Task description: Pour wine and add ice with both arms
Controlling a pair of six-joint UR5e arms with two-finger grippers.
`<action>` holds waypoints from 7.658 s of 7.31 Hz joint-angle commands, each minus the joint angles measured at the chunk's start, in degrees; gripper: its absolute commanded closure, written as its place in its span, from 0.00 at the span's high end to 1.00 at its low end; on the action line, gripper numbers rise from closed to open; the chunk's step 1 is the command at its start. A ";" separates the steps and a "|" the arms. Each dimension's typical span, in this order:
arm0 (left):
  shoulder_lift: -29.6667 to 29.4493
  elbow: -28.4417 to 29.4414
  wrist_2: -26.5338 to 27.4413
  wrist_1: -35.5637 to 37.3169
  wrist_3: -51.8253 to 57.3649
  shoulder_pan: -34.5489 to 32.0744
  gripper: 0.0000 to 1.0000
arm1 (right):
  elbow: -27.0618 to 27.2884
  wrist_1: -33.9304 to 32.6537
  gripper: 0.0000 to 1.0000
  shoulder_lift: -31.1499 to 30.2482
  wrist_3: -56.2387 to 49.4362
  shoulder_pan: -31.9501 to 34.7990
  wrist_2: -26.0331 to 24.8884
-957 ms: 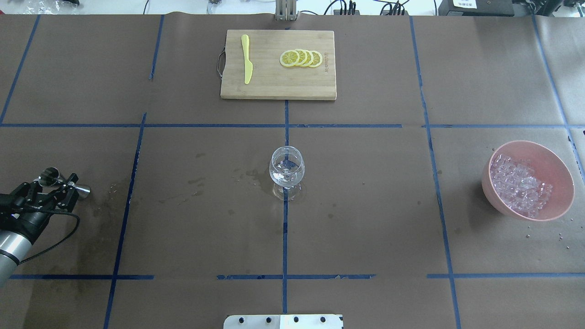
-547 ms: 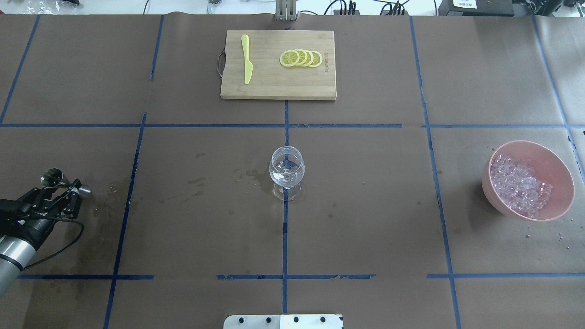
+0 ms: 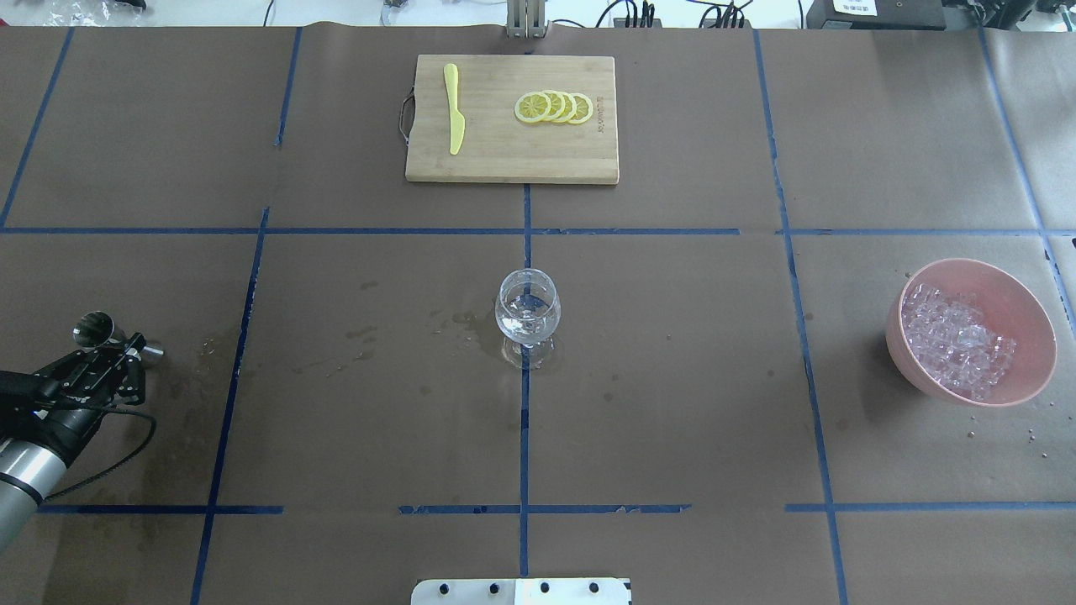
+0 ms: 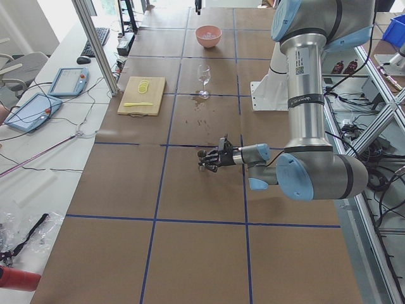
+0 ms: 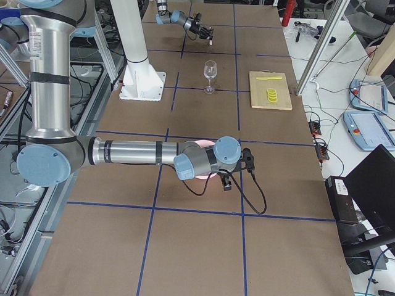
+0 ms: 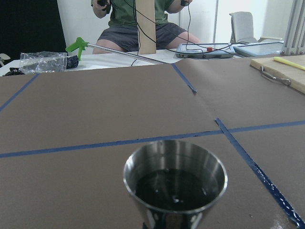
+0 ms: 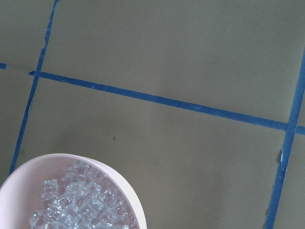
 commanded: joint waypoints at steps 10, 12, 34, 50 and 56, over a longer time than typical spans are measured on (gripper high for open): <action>-22.58 -8.77 -6.46 -4.26 23.10 -0.11 0.00 | 0.32 2.37 1.00 0.09 -0.13 0.00 -0.09; -24.52 -11.32 -9.32 2.27 23.39 -0.81 0.00 | 0.32 2.37 1.00 0.18 -0.13 0.00 -0.09; -43.68 -22.76 -23.89 62.33 75.14 -6.78 0.00 | 0.50 2.37 1.00 0.18 -0.05 0.00 0.00; -48.00 -23.90 -25.93 71.95 89.34 -8.81 0.00 | 0.32 5.98 1.00 0.01 1.80 -0.44 0.26; -39.59 -27.41 -25.49 66.32 54.23 -10.04 0.00 | 0.32 6.06 1.00 0.62 4.96 -1.84 -0.09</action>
